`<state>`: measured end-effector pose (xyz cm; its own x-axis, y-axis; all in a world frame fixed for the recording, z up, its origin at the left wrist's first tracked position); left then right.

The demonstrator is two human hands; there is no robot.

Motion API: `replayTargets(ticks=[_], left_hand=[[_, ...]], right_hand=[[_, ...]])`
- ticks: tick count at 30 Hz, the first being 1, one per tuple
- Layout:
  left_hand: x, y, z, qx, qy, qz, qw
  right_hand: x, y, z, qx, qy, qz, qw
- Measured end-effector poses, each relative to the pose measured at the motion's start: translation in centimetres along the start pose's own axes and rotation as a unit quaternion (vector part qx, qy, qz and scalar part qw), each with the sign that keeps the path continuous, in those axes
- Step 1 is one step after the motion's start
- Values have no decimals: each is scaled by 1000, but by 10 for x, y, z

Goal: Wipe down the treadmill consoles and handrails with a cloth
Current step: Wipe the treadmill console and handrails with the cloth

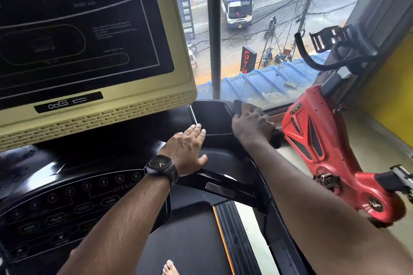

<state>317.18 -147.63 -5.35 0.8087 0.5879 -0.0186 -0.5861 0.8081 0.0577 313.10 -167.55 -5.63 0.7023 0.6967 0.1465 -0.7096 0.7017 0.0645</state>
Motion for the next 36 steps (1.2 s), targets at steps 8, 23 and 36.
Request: replayTargets(ticks=[8, 23, 36], left_hand=[[-3, 2, 4, -8, -2, -19, 1000], [-5, 3, 5, 6, 10, -22, 1000], [-5, -4, 0, 75, 6, -77, 994]], right_hand=[[-10, 10, 2, 42, -14, -48, 998], [-9, 75, -15, -95, 112, 134, 980], [-23, 84, -13, -110, 122, 105, 981]])
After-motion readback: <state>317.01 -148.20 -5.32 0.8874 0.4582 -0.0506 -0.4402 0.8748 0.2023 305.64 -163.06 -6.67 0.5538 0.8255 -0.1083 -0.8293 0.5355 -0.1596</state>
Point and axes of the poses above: each hand's wrist, its own y-axis away from the middle knuckle, its own z-axis out of the back of the hand, x = y × z, the point moved 2 cm from there along -y, towards the middle knuckle, and after that the axes turned 4 degrees about y, right-handed, at the moved point
